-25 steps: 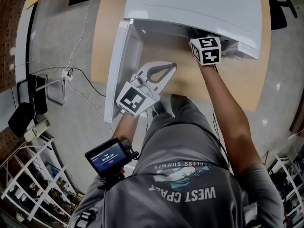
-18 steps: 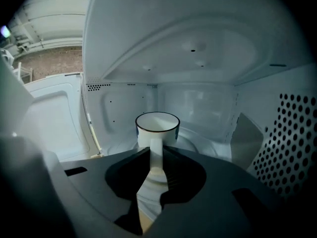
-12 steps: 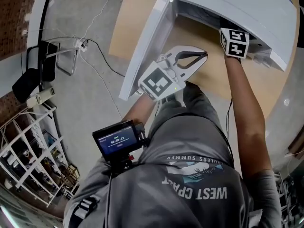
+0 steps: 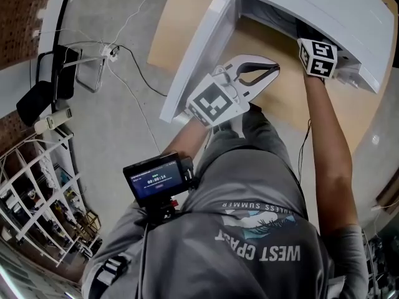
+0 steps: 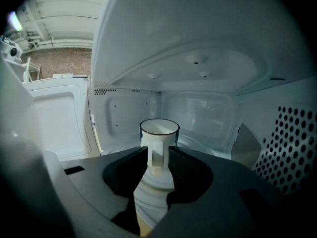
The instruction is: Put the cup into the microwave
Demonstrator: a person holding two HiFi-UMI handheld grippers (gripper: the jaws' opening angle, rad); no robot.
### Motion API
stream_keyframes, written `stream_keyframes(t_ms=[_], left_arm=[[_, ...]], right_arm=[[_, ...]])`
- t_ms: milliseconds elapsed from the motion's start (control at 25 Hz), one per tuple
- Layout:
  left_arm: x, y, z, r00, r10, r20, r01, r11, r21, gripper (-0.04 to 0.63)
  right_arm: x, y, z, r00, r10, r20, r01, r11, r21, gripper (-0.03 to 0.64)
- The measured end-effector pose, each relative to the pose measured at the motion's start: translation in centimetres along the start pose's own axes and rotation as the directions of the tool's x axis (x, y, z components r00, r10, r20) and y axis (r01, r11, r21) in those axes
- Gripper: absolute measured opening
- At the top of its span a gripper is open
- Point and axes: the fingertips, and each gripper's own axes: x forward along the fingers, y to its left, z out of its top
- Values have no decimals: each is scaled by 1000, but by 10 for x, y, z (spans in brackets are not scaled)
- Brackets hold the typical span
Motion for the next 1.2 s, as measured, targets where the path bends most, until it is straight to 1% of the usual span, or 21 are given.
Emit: stream_keyframes(t_ms=[200, 440, 600, 680, 760, 920, 1040, 1200], left_arm=[[-1, 0, 0, 1000, 6, 5, -6, 1000, 9, 21], [0, 3, 3, 1000, 3, 18, -3, 1000, 29, 21], [2, 5, 8, 1000, -9, 30, 7, 999, 46, 21], [2, 0, 10, 999, -17, 37, 15, 999, 52, 21], [-2, -13, 17, 999, -26, 43, 23, 998, 64, 21], [-20, -41, 37, 997, -49, 62, 43, 995, 84, 21], [-33, -48, 51, 996, -56, 69, 50, 995, 90, 21], [-44, -61, 63, 993, -81, 80, 72, 991, 115, 21]], right_arm=[[-15, 8, -4, 1000, 3, 11, -3, 1000, 20, 120], [-45, 16, 14, 995, 22, 101, -26, 999, 38, 118], [-56, 26, 27, 988, 77, 136, -83, 996, 43, 35], [-67, 35, 30, 983, 112, 144, -120, 992, 47, 20], [-89, 45, 37, 979, 137, 153, -145, 988, 46, 18], [-138, 70, 60, 970, 181, 160, -184, 983, 8, 18], [-161, 91, 81, 962, 224, 160, -221, 975, -37, 18], [-195, 113, 108, 947, 261, 186, -249, 965, -85, 20]])
